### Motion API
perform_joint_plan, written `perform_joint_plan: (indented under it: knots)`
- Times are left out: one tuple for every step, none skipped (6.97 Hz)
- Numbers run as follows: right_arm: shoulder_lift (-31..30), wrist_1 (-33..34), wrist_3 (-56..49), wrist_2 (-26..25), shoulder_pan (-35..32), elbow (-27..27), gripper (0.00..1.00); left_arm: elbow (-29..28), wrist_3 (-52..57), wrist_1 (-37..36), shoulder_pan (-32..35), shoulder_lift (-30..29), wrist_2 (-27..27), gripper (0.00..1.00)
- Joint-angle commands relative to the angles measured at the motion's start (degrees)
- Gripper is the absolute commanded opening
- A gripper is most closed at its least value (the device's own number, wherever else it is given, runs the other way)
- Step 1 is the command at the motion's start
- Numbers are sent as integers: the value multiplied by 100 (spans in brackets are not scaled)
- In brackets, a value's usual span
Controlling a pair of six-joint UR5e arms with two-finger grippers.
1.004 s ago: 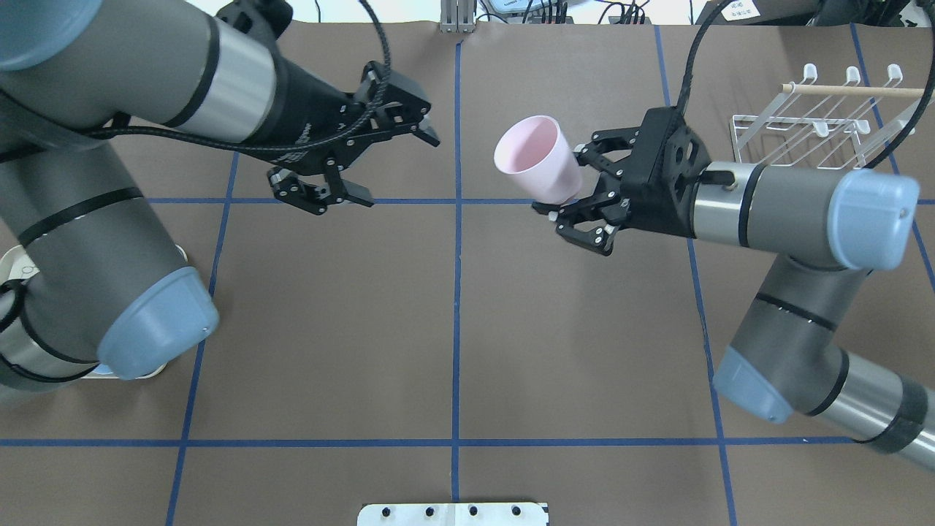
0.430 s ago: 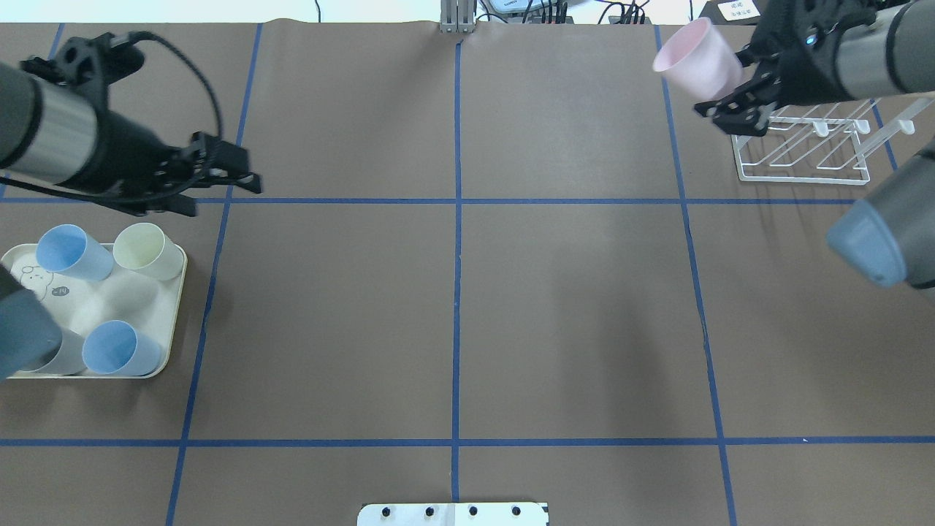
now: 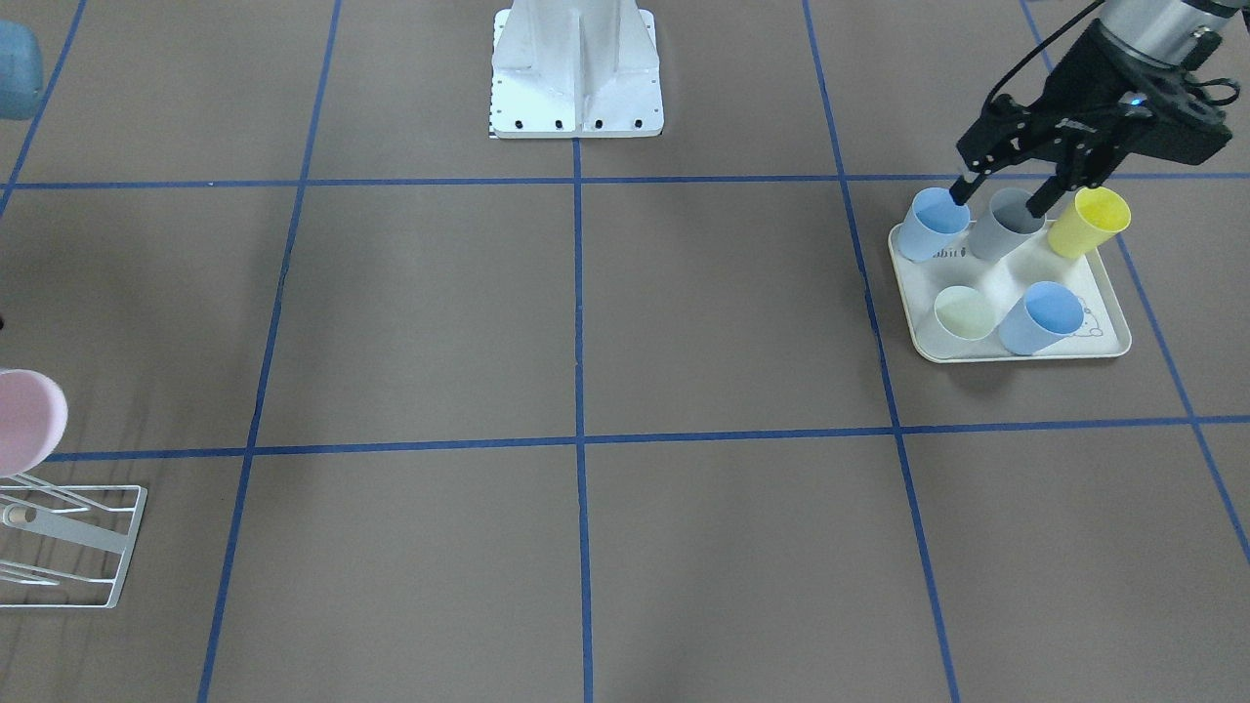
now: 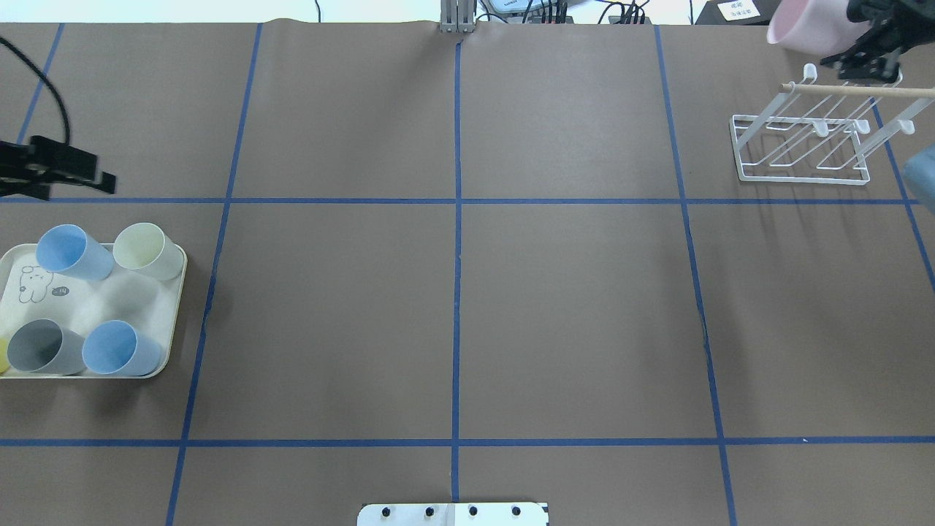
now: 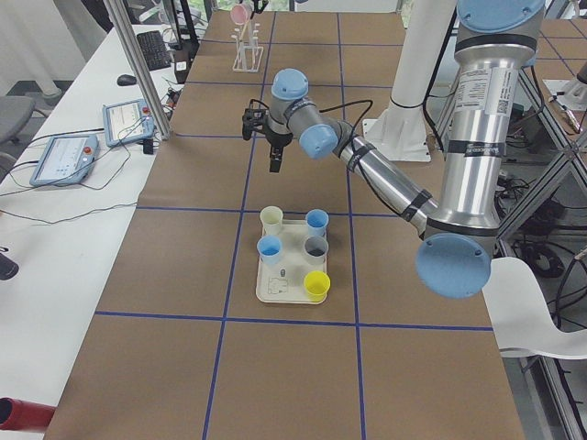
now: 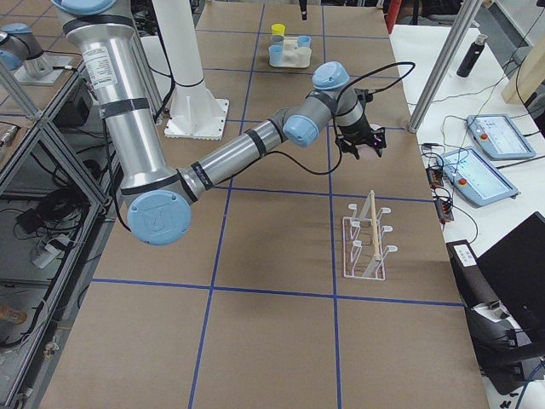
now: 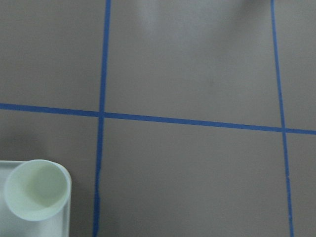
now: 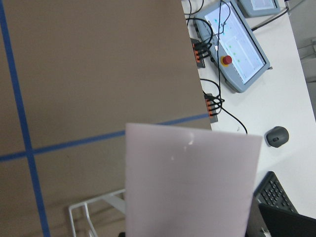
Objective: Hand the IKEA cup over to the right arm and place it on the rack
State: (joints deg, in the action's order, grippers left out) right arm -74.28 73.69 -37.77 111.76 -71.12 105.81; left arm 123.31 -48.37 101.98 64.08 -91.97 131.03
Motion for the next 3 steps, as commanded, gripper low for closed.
perform_joint_plan:
  knots:
    - [106,260,-1919,-846,-305,-531,26,0,811,-3,491,416,309,100]
    - [298,252,-2824,-1258,-445,-935,26,9,812,6,492,460,309,100]
    - [439,191,-3807,-1845,-507,-1278,26,18,803,15,492,469,309,100]
